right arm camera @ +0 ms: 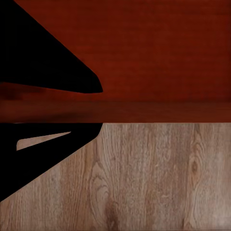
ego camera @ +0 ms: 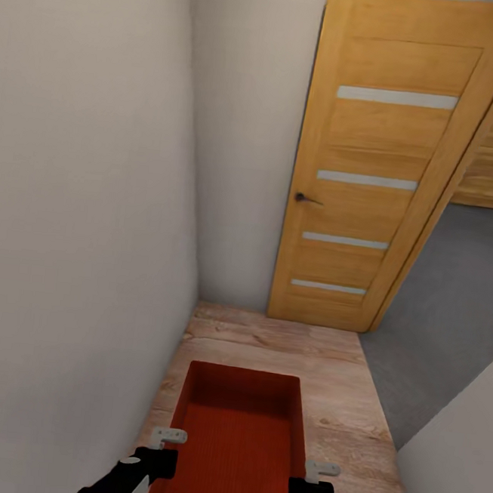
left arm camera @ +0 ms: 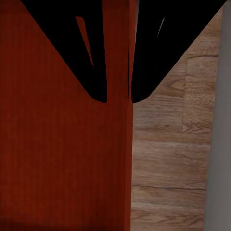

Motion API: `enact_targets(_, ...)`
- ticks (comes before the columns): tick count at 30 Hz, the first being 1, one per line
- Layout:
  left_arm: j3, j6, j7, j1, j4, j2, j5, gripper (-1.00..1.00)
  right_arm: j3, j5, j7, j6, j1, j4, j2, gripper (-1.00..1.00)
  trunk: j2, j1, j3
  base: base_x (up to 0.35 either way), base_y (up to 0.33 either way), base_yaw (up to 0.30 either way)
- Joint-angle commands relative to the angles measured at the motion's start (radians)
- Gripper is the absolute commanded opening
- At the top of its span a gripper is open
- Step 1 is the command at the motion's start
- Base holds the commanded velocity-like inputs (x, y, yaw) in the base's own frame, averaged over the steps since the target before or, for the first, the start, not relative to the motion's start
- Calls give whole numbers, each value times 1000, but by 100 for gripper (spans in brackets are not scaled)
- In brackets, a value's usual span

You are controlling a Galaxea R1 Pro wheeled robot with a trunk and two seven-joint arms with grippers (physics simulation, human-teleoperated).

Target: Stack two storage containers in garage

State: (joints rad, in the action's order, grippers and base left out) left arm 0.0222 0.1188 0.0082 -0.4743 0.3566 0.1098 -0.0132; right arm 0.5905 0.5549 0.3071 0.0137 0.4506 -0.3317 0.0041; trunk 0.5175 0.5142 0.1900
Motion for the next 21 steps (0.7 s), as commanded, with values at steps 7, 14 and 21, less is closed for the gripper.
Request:
enact_targets(7, -8, 7, 11, 0, 1, -7, 13, -100, -14, -18, 14, 6, 2, -3, -12, -100, 1, 1, 2, 323, 0, -222)
enact_targets(14, -8, 7, 11, 0, 2, -7, 13, -100, -14, -18, 13, 6, 2, -3, -12, -100, 1, 1, 2, 323, 0, -241)
enact_targets(21, -8, 7, 11, 0, 4, -7, 13, -100, -14, -18, 13, 6, 2, -3, -12, -100, 1, 1, 2, 323, 0, -83)
